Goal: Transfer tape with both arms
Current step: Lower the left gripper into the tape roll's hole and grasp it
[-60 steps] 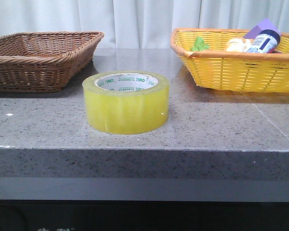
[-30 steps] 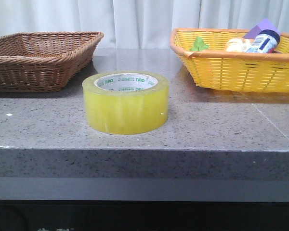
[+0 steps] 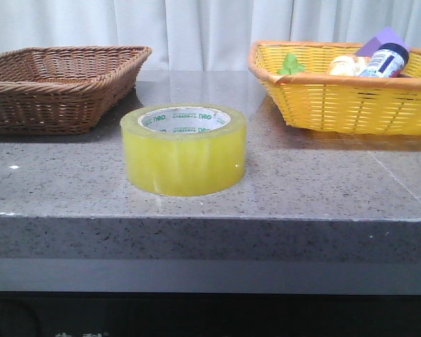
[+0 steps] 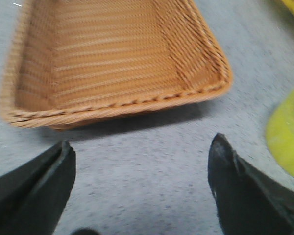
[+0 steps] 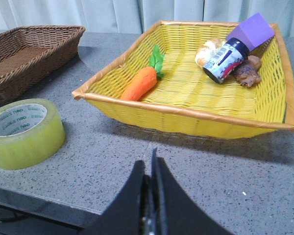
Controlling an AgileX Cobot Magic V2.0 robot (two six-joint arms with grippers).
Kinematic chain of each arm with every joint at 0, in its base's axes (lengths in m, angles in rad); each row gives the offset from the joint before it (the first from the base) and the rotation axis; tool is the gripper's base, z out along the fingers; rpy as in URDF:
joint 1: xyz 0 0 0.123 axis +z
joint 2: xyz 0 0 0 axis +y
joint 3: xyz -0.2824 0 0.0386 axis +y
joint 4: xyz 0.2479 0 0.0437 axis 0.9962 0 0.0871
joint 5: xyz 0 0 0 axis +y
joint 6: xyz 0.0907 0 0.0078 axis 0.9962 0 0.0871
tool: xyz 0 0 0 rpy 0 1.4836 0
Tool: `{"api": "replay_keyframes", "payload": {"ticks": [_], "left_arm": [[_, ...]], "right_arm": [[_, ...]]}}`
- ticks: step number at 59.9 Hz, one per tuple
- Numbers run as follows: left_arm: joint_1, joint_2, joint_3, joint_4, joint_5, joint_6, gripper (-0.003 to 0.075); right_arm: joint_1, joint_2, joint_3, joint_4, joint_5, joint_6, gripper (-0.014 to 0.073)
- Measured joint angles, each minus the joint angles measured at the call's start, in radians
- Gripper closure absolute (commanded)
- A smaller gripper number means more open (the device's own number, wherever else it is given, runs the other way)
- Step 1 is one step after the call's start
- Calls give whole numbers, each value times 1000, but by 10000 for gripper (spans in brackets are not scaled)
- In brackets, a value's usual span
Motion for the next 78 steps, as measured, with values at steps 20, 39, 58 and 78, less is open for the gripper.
{"api": "replay_keyframes", "payload": {"ticks": [20,39,58,78], "left_arm": [[-248,341,-164,-10,5,-78,178],[-351,636,-332,-61,19,-95,178],[-354,743,-397,-67,23,-96,398],[-357,743,-407,-67,32,-97,691]], "right_arm": [[0,0,0,0,0,0,682],[0,0,0,0,0,0,682],[0,0,2,0,0,0,682],[0,0,2,0,-1,0,682]]}}
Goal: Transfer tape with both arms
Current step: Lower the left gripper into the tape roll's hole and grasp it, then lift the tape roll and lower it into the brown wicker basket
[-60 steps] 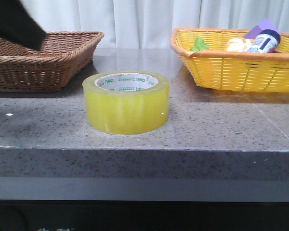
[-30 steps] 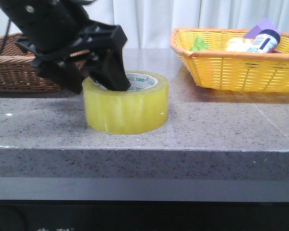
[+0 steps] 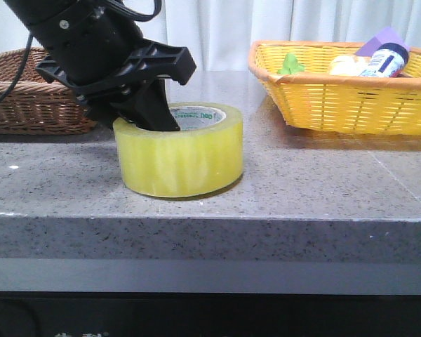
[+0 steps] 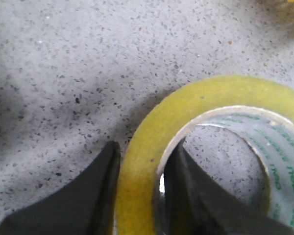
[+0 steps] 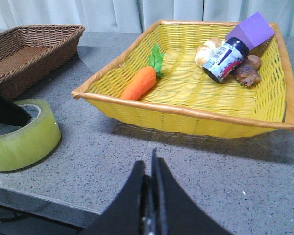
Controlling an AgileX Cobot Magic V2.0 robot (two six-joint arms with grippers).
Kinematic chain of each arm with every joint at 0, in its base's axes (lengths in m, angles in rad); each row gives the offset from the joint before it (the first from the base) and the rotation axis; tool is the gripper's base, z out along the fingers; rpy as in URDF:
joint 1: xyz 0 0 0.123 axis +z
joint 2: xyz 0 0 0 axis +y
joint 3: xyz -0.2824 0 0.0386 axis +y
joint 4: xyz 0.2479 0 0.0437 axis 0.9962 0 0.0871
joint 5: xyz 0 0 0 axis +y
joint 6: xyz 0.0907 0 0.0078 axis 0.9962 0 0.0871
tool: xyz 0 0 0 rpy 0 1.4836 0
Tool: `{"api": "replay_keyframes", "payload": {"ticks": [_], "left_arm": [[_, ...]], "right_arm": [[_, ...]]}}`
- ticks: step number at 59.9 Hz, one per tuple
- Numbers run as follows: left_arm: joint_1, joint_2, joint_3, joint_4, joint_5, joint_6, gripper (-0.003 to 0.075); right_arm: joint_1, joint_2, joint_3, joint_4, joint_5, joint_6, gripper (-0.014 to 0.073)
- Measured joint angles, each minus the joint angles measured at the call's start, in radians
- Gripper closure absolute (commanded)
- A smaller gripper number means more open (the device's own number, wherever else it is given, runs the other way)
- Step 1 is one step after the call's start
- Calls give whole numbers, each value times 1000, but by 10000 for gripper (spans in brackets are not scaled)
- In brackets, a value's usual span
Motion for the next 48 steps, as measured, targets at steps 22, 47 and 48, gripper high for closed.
{"api": "replay_keyframes", "payload": {"ticks": [22,47,48], "left_arm": [[2,-48,-203,32,158,0,691],[252,-58,-347,44,227,0,691],[267,-58,-347,44,227,0,691]], "right_arm": [[0,0,0,0,0,0,682],[0,0,0,0,0,0,682],[0,0,0,0,0,0,682]]}}
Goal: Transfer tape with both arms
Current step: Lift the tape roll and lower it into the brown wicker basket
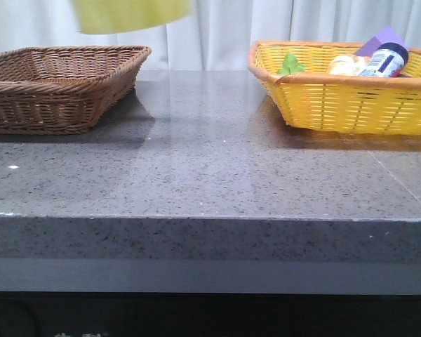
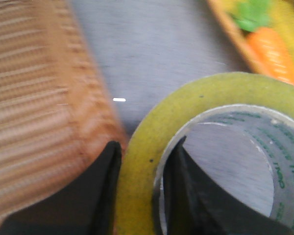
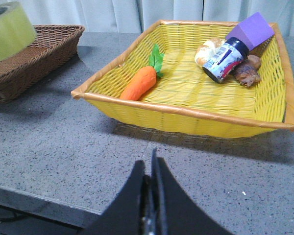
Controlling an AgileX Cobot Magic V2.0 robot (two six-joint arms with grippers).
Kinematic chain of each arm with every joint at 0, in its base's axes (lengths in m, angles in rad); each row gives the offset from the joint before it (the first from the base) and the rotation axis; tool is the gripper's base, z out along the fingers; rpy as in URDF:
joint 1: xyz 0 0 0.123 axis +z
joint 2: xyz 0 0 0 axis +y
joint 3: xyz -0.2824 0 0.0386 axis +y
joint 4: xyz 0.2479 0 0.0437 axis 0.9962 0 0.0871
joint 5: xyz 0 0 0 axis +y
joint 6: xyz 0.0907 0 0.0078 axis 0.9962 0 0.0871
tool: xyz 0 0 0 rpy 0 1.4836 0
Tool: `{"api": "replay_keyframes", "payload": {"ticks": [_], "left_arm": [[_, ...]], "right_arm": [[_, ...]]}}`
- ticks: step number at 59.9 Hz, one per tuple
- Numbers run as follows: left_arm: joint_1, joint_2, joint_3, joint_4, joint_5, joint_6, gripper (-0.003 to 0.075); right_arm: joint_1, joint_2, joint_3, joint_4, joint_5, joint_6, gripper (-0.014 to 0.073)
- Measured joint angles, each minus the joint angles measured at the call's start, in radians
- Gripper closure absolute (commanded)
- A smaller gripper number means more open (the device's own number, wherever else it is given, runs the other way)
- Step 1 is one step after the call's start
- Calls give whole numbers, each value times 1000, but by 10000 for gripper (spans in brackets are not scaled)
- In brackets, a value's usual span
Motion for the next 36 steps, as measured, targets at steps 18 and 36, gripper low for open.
{"api": "replay_keyframes", "payload": {"ticks": [18,36], "left_arm": [[240,61,-2,13,-4,7,691],[269,193,-2,13,-40,7,686]], "right_arm": [[0,0,0,0,0,0,682],[0,0,0,0,0,0,682]]}}
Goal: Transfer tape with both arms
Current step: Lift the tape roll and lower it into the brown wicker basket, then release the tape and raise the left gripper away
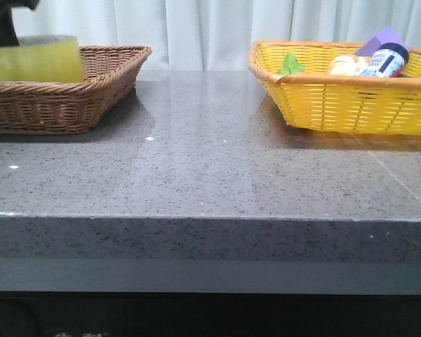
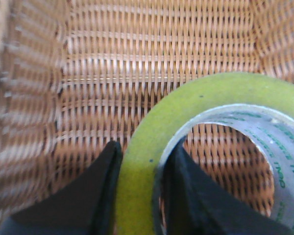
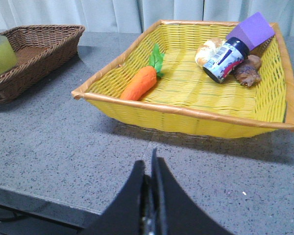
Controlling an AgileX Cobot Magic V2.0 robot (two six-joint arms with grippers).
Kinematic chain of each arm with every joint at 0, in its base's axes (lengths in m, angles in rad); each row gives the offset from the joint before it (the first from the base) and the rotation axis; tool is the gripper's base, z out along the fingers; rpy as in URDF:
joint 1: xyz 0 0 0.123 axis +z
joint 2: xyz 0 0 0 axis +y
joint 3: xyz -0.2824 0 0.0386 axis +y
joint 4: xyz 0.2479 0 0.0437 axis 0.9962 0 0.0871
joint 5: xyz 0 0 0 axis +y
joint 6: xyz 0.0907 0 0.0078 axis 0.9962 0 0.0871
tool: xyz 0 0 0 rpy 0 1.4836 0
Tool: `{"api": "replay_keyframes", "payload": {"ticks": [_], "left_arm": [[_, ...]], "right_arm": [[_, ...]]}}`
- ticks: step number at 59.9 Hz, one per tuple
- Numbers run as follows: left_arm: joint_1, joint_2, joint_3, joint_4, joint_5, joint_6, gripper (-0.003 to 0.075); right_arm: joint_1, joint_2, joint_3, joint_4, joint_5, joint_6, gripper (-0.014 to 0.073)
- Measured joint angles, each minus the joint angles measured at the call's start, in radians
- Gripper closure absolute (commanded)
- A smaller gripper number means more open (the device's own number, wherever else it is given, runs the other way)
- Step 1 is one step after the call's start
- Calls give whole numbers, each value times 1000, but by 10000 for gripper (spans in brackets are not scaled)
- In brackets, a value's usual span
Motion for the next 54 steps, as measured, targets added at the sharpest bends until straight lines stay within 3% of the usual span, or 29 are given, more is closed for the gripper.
{"api": "replay_keyframes", "payload": {"ticks": [11,23,28,38,54], "left_arm": [[0,43,0,-3,-26,0,649],[0,44,0,-6,-32,0,405],[0,44,-2,-7,-36,0,349],[0,26,-2,-10,-36,7,376],[0,-185,62,-10,-36,43,517]], "right_arm": [[0,0,0,0,0,0,682],[0,0,0,0,0,0,682],[0,0,0,0,0,0,682],[0,0,0,0,0,0,682],[0,0,0,0,0,0,682]]}}
